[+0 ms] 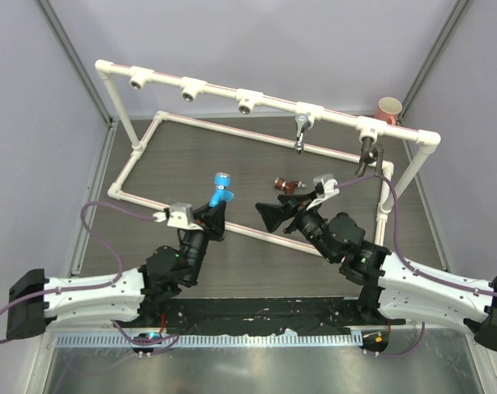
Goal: Install the water faucets
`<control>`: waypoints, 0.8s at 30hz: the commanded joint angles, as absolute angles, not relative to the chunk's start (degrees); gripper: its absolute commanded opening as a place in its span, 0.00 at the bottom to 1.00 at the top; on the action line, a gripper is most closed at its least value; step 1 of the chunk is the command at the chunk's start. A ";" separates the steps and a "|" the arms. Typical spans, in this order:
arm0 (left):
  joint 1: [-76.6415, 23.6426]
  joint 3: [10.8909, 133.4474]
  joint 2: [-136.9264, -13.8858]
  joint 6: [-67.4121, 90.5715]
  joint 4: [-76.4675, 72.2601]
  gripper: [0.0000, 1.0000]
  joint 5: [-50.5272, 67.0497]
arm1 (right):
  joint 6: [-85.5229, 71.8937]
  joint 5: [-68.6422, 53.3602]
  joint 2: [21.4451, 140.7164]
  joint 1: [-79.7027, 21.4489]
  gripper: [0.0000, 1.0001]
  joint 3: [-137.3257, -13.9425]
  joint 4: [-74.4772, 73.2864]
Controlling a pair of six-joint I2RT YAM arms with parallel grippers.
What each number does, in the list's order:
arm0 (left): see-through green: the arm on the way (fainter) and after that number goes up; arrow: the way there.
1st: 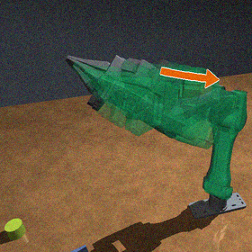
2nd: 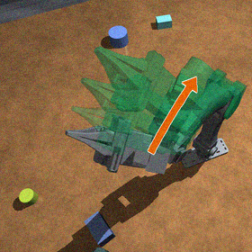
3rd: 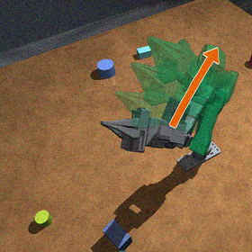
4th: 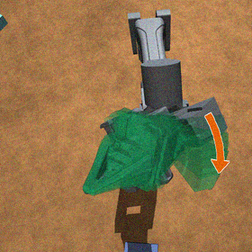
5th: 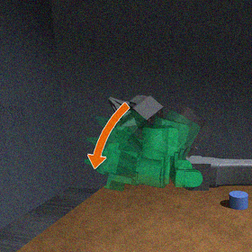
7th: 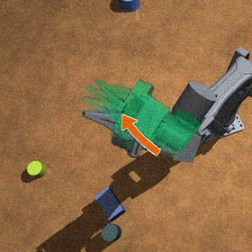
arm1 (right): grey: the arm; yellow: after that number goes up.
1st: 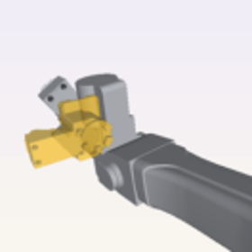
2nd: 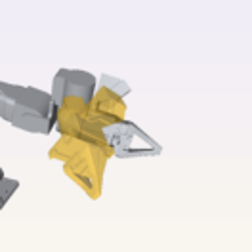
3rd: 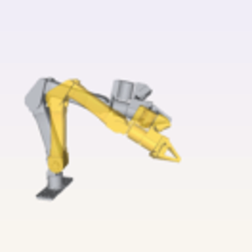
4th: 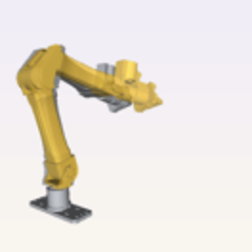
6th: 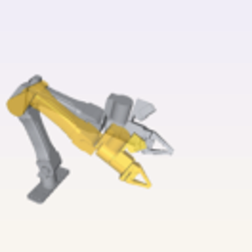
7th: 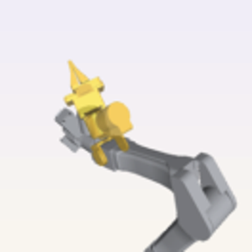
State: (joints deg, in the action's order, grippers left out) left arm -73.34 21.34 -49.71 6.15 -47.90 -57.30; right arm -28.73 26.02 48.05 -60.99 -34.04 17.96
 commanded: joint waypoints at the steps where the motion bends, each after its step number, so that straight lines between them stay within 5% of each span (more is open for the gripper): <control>1: -70.67 21.62 -41.50 16.42 -39.66 0.00 -50.03 | -9.77 14.17 47.20 -60.91 0.85 -31.82 28.65; 10: -69.17 24.52 -37.35 26.36 -32.43 0.00 -37.64 | 5.70 4.49 48.60 -60.91 0.82 -33.22 26.19; 24: -69.17 32.34 -46.05 32.08 -33.40 0.00 -24.71 | 15.21 7.47 49.75 -60.91 0.76 -36.83 19.24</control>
